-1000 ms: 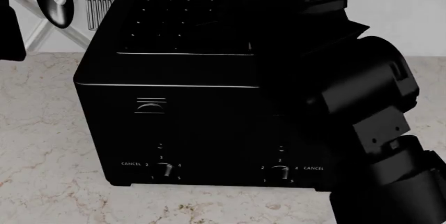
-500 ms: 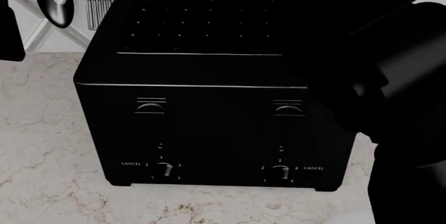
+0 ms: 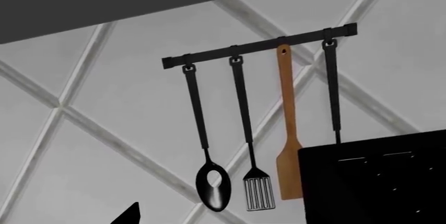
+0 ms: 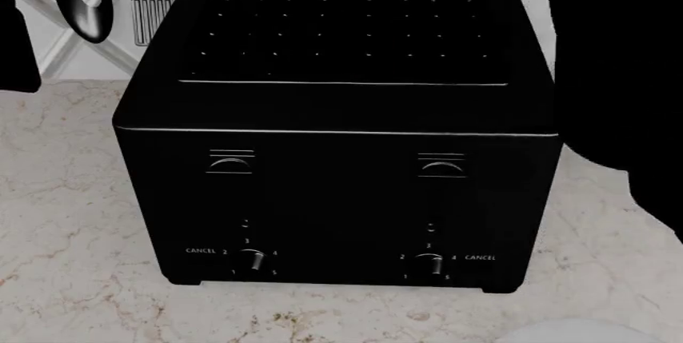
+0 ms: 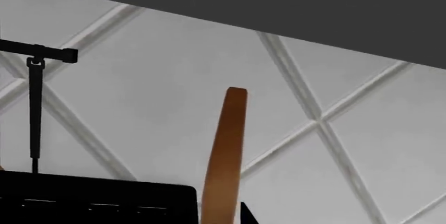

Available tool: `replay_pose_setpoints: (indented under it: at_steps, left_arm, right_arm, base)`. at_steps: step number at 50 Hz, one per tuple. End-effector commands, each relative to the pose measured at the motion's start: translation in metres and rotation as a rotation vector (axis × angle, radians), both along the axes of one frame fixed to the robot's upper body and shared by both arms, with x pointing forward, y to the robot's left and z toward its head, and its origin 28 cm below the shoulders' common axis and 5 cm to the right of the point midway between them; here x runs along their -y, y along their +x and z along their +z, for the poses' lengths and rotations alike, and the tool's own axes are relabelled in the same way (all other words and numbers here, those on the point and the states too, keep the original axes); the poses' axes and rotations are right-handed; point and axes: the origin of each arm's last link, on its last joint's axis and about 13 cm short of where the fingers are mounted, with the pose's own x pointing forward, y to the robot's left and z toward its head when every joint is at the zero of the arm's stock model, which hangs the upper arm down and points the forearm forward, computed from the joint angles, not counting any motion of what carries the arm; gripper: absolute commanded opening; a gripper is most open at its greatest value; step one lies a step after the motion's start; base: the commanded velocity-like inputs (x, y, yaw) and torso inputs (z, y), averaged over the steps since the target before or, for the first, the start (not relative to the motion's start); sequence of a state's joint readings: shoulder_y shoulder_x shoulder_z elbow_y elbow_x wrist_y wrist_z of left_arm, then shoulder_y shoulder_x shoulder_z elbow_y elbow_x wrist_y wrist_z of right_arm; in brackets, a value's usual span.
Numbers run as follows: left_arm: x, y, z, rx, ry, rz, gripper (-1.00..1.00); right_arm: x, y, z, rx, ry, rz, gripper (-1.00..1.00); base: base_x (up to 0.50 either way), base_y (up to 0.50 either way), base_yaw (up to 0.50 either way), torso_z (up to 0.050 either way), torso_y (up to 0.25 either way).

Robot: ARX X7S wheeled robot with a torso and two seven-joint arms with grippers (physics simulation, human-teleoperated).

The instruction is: Place the toasted item on a plate.

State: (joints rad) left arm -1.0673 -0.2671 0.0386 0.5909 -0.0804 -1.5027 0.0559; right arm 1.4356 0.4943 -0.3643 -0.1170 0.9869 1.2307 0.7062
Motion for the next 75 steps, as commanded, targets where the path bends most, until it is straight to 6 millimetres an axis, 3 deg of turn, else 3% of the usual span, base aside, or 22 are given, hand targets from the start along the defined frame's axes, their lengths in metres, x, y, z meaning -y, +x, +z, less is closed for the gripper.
replay_pose_setpoints:
  at_steps: [1, 21, 32, 40, 54, 68, 75]
  left_arm:
    - [0.002, 0.000, 0.001, 0.013, -0.018, -0.008, 1.00]
    - [0.006, 0.002, 0.002, 0.016, -0.018, -0.030, 1.00]
    - [0.009, 0.001, 0.005, 0.025, -0.021, -0.043, 1.00]
    - [0.010, -0.001, 0.007, 0.033, -0.021, -0.052, 1.00]
    - [0.009, 0.001, 0.009, 0.042, -0.025, -0.055, 1.00]
    - [0.013, 0.005, 0.015, 0.061, -0.029, -0.074, 1.00]
    - [0.014, 0.004, 0.016, 0.066, -0.026, -0.079, 1.00]
  right_arm:
    - [0.019, -0.028, -0.001, 0.039, -0.012, -0.083, -1.00]
    - [0.036, -0.105, -0.017, 0.034, 0.070, -0.174, -1.00]
    - [0.035, -0.160, -0.049, -0.004, 0.176, -0.180, -1.00]
    - [0.037, -0.185, -0.071, -0.059, 0.314, -0.174, -1.00]
    - [0.029, -0.206, -0.086, -0.102, 0.354, -0.160, -1.00]
    - [0.027, -0.220, -0.086, -0.146, 0.312, -0.098, -1.00]
    - [0.027, -0.222, -0.100, -0.213, 0.319, -0.092, -1.00]
  base:
    - [0.00, 0.00, 0.00, 0.000, 0.000]
    - [0.00, 0.00, 0.00, 0.000, 0.000]
    - [0.00, 0.00, 0.00, 0.000, 0.000]
    - [0.00, 0.00, 0.00, 0.000, 0.000]
    - [0.00, 0.00, 0.00, 0.000, 0.000]
    - [0.00, 0.00, 0.00, 0.000, 0.000]
    - [0.00, 0.00, 0.00, 0.000, 0.000]
